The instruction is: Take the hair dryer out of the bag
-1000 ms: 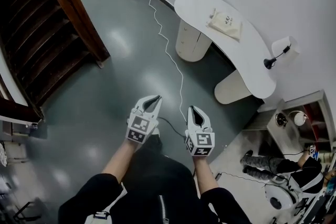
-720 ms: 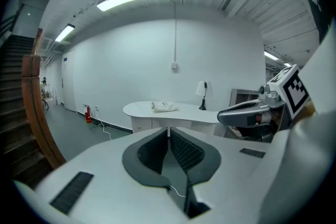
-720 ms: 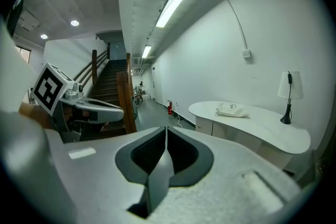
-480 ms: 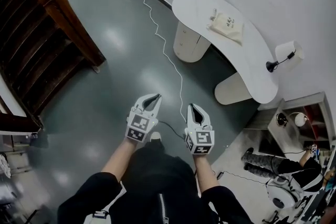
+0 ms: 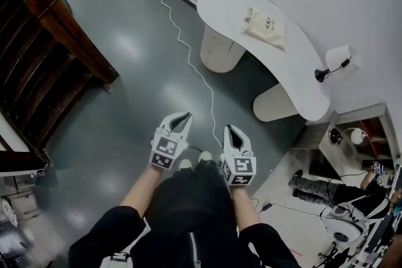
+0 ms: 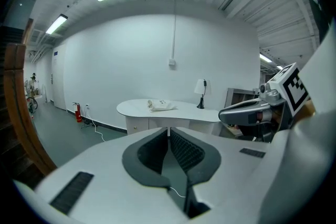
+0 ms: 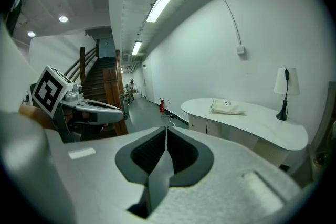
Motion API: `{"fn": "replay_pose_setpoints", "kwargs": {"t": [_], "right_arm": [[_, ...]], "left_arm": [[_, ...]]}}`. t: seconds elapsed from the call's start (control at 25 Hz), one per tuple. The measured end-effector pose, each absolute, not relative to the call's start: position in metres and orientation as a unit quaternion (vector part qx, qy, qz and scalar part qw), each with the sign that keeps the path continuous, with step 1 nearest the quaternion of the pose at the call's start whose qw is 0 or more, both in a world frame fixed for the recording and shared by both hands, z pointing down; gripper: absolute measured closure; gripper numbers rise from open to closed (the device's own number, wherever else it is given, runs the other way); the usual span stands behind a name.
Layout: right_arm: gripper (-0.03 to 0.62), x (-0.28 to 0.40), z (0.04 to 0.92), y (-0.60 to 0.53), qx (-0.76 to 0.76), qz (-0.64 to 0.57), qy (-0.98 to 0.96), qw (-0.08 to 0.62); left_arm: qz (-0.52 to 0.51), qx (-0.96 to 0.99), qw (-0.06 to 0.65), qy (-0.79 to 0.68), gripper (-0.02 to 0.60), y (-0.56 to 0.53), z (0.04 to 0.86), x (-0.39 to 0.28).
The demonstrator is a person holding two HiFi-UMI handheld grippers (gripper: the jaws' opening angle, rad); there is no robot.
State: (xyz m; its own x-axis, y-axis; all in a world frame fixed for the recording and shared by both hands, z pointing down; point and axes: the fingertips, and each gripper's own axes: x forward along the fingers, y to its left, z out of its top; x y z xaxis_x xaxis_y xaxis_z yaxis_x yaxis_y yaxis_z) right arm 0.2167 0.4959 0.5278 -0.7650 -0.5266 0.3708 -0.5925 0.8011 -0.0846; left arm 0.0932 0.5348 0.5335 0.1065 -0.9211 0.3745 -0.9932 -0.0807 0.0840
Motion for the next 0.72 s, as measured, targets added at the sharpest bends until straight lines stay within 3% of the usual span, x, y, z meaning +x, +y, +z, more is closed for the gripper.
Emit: {"fn": "replay_pose_setpoints", "kwargs": {"t": [0.72], "right_arm": [[0.589,0.173,0.541,0.422,0.308,0.12,-0.932,0.149]], "left_arm": [[0.127,0.73,0.151,-0.655,0.558,0.46,0.541,0.048]]}}
